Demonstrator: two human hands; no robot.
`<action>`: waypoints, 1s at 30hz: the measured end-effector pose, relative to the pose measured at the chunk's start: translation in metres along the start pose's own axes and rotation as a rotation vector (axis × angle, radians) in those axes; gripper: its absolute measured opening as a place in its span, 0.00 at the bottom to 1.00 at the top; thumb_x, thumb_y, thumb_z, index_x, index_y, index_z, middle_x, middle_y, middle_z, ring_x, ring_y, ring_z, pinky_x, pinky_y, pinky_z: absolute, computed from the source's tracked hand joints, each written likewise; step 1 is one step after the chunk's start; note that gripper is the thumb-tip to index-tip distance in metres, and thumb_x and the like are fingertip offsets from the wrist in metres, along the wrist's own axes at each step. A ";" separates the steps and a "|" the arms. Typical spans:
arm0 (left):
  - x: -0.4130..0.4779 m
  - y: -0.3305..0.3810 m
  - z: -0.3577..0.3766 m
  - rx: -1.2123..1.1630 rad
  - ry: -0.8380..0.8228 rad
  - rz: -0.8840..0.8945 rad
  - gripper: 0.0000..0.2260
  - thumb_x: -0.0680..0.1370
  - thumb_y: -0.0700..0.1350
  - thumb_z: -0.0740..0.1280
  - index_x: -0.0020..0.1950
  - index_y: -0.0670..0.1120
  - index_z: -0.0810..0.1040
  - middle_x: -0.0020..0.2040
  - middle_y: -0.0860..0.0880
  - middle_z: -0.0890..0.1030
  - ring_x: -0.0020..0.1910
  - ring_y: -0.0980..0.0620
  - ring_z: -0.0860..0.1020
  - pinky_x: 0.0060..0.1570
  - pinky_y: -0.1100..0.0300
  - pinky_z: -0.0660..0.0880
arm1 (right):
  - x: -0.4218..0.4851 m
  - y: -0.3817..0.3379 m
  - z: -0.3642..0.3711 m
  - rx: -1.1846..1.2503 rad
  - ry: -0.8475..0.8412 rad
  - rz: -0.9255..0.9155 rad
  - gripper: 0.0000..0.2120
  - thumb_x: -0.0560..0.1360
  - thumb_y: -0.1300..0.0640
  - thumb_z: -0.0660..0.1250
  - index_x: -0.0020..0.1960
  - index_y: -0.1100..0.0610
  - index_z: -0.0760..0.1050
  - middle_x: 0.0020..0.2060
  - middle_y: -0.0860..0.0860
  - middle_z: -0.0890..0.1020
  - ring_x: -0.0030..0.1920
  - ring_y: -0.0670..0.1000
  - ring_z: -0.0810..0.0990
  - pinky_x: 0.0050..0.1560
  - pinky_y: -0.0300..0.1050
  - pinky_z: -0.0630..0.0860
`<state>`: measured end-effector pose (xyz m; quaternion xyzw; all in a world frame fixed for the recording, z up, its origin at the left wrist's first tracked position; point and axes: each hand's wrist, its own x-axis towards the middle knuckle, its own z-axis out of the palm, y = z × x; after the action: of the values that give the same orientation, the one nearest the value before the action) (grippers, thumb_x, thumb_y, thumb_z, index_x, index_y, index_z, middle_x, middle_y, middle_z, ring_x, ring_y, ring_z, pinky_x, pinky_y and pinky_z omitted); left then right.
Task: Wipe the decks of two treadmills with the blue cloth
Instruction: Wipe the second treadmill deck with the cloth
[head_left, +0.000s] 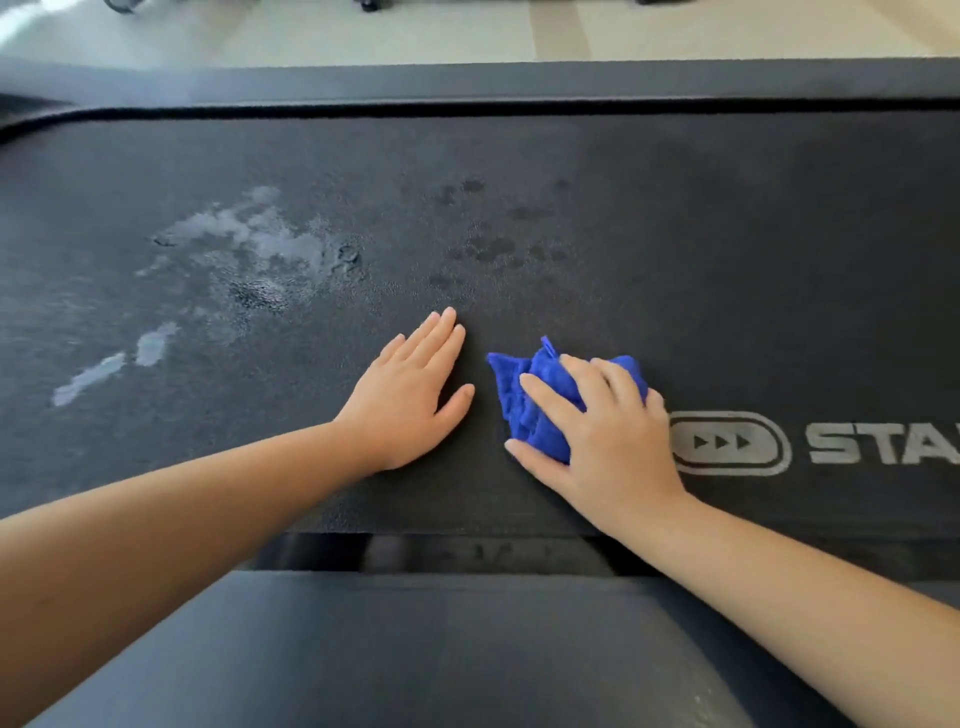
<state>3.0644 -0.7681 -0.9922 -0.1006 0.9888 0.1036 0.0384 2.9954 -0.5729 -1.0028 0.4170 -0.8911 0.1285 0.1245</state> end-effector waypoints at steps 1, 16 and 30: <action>-0.002 -0.003 0.000 0.009 0.006 -0.018 0.28 0.80 0.57 0.48 0.76 0.46 0.47 0.76 0.51 0.43 0.74 0.56 0.41 0.71 0.56 0.41 | 0.008 -0.011 0.004 0.004 -0.015 -0.015 0.28 0.69 0.35 0.55 0.58 0.50 0.79 0.57 0.56 0.79 0.56 0.61 0.78 0.45 0.60 0.74; 0.001 -0.005 0.007 -0.035 0.093 -0.060 0.33 0.73 0.58 0.47 0.76 0.46 0.53 0.77 0.51 0.49 0.75 0.54 0.46 0.71 0.54 0.44 | -0.011 0.046 -0.005 0.015 0.059 0.033 0.27 0.69 0.36 0.58 0.57 0.52 0.80 0.56 0.56 0.79 0.56 0.62 0.77 0.44 0.59 0.75; 0.003 -0.008 0.002 -0.048 0.042 -0.039 0.26 0.80 0.52 0.53 0.76 0.45 0.51 0.77 0.50 0.46 0.75 0.54 0.43 0.71 0.54 0.42 | -0.015 0.058 -0.008 0.034 0.016 -0.059 0.28 0.69 0.36 0.59 0.59 0.52 0.79 0.58 0.56 0.79 0.57 0.61 0.77 0.43 0.59 0.77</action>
<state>3.0637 -0.7760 -0.9961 -0.1227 0.9844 0.1246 0.0173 2.9611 -0.5235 -1.0074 0.4443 -0.8751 0.1430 0.1282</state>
